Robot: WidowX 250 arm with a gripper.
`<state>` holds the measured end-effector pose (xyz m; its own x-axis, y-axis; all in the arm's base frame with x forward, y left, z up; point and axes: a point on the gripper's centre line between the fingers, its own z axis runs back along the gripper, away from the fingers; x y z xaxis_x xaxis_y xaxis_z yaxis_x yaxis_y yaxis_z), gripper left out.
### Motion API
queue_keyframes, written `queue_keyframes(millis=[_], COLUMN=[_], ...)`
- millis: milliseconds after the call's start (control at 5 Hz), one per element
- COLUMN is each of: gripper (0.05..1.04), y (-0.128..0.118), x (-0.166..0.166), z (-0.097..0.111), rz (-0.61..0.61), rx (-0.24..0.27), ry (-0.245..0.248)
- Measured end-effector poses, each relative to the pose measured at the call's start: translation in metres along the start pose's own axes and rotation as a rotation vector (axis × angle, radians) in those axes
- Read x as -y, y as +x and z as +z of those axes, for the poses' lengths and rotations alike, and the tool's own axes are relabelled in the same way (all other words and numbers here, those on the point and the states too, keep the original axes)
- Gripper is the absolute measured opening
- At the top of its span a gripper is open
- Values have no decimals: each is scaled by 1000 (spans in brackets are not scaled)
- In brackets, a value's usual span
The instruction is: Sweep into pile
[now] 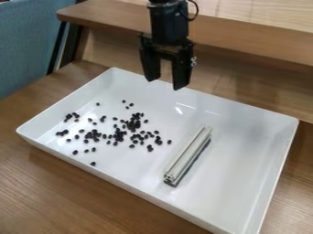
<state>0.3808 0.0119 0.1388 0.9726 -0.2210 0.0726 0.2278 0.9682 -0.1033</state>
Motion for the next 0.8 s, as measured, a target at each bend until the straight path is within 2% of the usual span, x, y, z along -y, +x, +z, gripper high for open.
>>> queue_keyframes(millis=[200,600,800], gripper=[1000,1000,1000], y=[-1,-12,-16], x=[-1,33,42], z=[-13,-51,-48], rz=[11,37,63], rx=[-33,-98,-68], ry=[-12,-58,-44])
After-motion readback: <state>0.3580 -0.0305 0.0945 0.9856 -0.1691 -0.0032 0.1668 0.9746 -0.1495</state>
